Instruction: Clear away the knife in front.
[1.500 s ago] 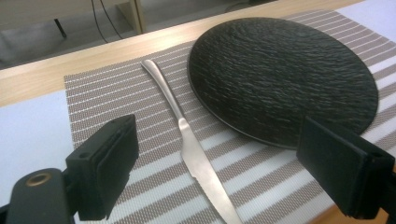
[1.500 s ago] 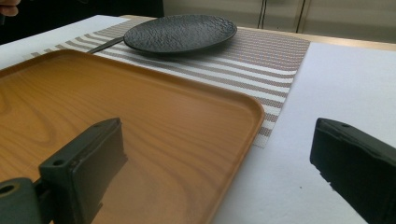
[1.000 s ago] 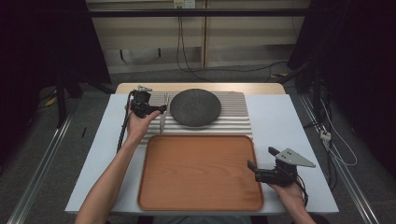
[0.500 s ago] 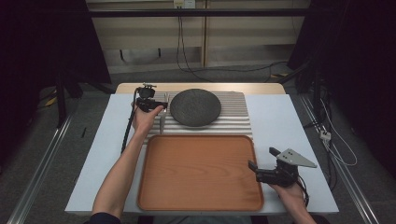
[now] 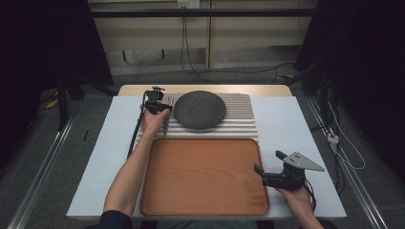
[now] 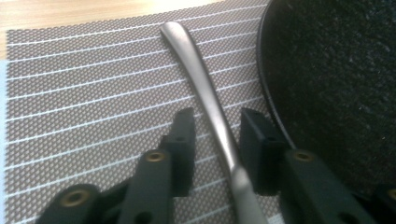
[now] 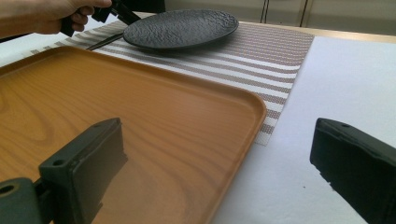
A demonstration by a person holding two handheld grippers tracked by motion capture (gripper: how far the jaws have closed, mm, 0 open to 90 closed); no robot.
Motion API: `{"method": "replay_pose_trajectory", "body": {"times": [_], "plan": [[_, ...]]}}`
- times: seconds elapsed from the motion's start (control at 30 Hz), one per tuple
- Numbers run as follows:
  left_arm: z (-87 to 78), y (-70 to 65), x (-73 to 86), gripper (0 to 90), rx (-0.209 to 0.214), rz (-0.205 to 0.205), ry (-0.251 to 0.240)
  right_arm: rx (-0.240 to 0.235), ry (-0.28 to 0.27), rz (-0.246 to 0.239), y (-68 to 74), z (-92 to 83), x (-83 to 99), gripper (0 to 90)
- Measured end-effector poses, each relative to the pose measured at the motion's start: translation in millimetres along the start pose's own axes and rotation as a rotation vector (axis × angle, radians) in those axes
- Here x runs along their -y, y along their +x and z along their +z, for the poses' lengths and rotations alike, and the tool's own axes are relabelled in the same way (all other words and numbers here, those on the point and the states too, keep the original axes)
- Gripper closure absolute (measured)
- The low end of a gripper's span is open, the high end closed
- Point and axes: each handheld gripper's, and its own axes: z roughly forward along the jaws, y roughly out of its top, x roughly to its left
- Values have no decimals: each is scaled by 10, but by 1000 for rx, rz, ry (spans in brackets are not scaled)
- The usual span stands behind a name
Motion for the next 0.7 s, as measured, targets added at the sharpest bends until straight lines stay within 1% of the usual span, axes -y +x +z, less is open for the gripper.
{"method": "replay_pose_trajectory", "body": {"times": [0.13,0.2,0.23,0.3,0.33,0.37,0.47,0.5,0.57,0.63,0.7], "plan": [[14,-21,-26,709,-10,-7,11,-2,-3,1,-1,-2,1,28],[16,-32,-44,734,-5,4,29,0,-4,2,-1,-2,0,28],[20,-44,-51,753,-14,6,31,0,-4,2,-1,-1,0,28],[24,-54,-65,755,-18,10,41,-1,-3,1,-2,-1,0,28],[22,-50,-75,757,-17,12,51,-2,-3,1,-1,-1,0,28],[20,-43,-80,758,-12,3,57,-3,-4,2,0,-1,0,28],[18,-18,-81,771,-2,-1,55,-4,-4,0,2,-3,0,28],[17,-9,-84,775,1,1,57,-3,-4,1,2,-3,0,28],[5,9,-89,786,-11,16,68,-3,-4,2,0,-4,1,28],[-12,50,-84,794,-3,14,75,0,-4,3,-1,-5,1,28],[-36,78,-79,795,-1,25,89,0,-3,3,-1,-3,2,28]]}}
